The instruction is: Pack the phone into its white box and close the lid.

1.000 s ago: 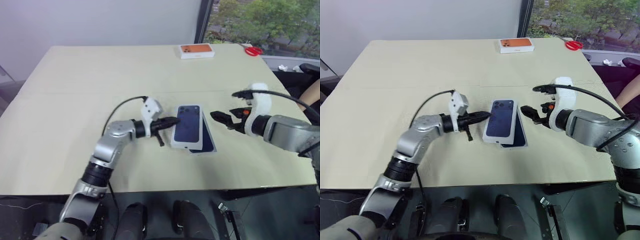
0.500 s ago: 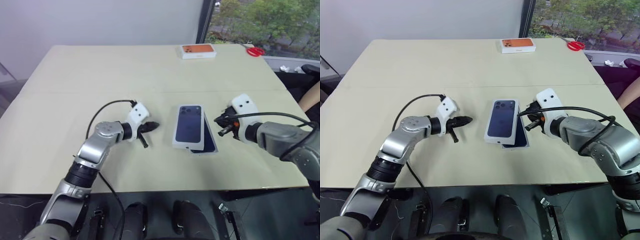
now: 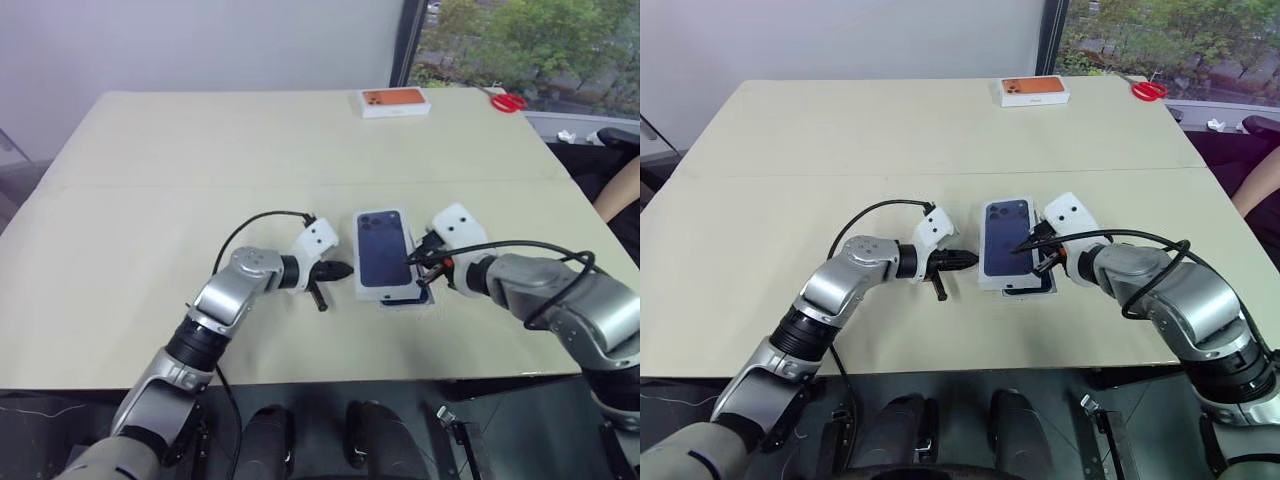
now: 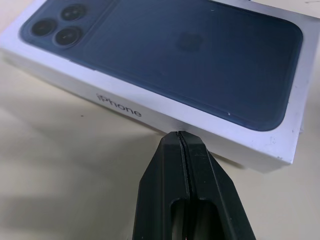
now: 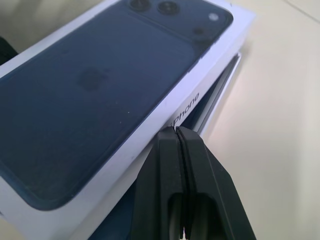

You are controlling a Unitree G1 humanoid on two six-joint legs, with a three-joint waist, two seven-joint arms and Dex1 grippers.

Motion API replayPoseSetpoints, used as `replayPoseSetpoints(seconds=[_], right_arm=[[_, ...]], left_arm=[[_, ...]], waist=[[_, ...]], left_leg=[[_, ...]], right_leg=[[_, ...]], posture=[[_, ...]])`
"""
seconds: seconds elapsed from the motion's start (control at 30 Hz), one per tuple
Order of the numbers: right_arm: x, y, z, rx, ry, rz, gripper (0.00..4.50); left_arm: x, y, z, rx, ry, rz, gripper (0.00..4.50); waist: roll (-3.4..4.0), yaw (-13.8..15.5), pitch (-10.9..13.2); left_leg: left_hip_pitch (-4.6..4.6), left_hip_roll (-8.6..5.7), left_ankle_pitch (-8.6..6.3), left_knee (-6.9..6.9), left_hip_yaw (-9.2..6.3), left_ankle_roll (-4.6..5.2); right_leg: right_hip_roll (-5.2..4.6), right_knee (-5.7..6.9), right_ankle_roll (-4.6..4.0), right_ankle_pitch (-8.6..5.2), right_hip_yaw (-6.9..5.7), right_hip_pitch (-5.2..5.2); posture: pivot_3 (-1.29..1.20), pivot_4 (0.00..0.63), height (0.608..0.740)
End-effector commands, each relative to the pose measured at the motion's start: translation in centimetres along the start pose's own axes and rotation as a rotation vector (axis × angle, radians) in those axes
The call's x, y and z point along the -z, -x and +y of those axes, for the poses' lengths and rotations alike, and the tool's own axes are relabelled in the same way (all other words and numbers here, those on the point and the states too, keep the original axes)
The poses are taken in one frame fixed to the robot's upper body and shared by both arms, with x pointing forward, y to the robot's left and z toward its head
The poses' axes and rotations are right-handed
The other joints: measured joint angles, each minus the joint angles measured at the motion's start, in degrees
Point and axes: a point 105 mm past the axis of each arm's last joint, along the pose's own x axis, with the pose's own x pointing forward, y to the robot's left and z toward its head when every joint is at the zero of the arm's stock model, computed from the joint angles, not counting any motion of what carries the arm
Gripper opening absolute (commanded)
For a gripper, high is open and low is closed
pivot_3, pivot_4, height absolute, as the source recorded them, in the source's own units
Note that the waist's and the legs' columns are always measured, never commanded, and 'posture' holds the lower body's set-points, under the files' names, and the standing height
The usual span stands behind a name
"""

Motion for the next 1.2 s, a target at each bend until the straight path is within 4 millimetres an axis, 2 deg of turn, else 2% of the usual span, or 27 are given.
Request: replayPoseSetpoints(seconds=[0.03,0.4,0.77,1.2], right_arm=[[-1.3,0.5,0.5,-0.020,0.029,-0.049,0.04],[-0.5,1.3,0.3,-0.036,0.042,-0.016,0.04],[0.7,1.6,0.0,-0.025,0.027,0.023,0.04],[1.1,1.3,-0.1,-0.011,0.014,0.031,0.04]], left_arm=[[-1.3,-0.4,-1.6,0.048,-0.044,-0.038,0.00],[-2.5,-1.1,-2.9,0.082,-0.061,-0.078,0.00],[-3.3,-1.6,-2.9,0.081,-0.071,-0.098,0.00],[-2.9,-1.6,-2.4,0.060,-0.063,-0.081,0.00]], waist=[[0.00,0.0,0.0],[0.00,0.0,0.0],[0.00,0.0,0.0],[0.00,0.0,0.0]], left_leg=[[0.00,0.00,0.00,0.00,0.00,0.00],[0.00,-0.01,0.00,0.01,0.00,0.00],[0.00,-0.01,0.00,0.01,0.00,0.00],[0.01,-0.01,0.00,0.01,0.00,0.00]], right_leg=[[0.00,0.00,0.00,0.00,0.00,0.00],[-0.01,0.00,0.00,0.00,-0.01,0.01],[0.00,0.01,0.00,0.00,-0.01,0.01],[0.01,0.03,0.00,0.00,0.00,0.01]], posture=[[0.00,0.150,0.740],[0.00,0.150,0.740],[0.00,0.150,0.740],[0.00,0.150,0.740]])
